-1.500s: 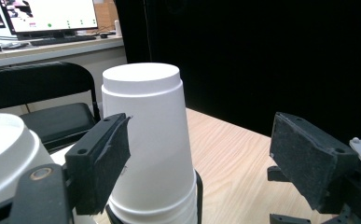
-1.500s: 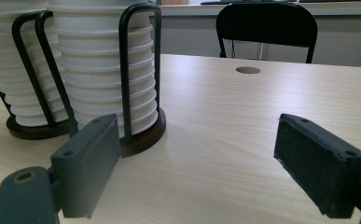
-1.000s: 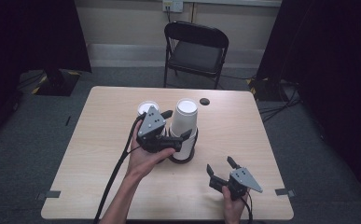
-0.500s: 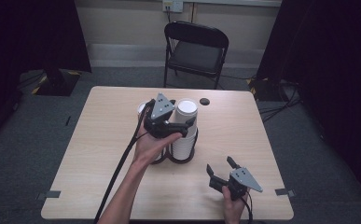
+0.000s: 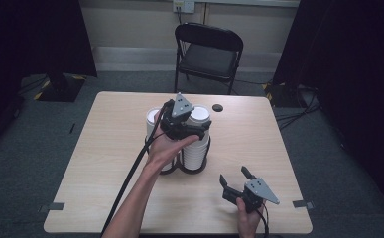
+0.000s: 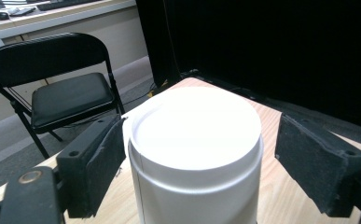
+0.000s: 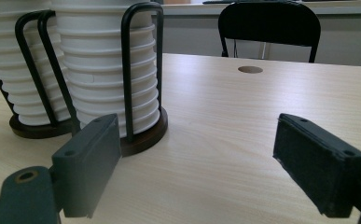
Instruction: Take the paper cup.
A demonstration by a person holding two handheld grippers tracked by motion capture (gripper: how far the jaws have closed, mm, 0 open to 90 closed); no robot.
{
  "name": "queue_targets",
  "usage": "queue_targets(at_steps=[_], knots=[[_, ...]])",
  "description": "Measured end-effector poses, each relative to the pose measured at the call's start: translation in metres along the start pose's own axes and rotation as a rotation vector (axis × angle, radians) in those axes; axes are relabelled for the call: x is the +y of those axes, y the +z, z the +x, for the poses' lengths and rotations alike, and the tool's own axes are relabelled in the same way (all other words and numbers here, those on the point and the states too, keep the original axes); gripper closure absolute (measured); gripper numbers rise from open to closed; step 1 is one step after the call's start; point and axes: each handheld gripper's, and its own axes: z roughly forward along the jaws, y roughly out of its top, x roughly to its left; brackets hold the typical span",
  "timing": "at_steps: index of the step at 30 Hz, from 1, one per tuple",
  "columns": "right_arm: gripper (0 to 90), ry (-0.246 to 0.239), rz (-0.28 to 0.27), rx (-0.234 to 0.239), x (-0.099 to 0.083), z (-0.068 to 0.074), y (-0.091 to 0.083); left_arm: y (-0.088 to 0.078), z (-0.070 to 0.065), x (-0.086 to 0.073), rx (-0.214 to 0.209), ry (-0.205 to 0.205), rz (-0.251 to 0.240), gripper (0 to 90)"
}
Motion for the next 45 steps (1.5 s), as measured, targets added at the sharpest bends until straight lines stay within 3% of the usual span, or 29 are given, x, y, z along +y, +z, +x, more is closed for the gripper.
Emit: queue_targets(at_steps=[12, 19, 33, 45], knots=[[14.6, 0.001, -0.002, 0.007, 0.0, 0.0, 0.0, 0.018, 0.0, -0.006, -0.007, -0.013, 0.055, 15.8], [14.6, 0.001, -0.003, 0.007, 0.0, 0.0, 0.0, 0.021, 0.0, -0.008, 0.009, 0.022, 0.083, 20.5], [14.6, 0.004, -0.003, 0.008, 0.0, -0.001, 0.0, 0.018, 0.002, -0.006, 0.0, 0.008, 0.069, 21.8], [14.6, 0.005, -0.004, 0.01, 0.0, -0.001, -0.001, 0.01, 0.002, -0.002, 0.002, -0.005, 0.002, 22.1]])
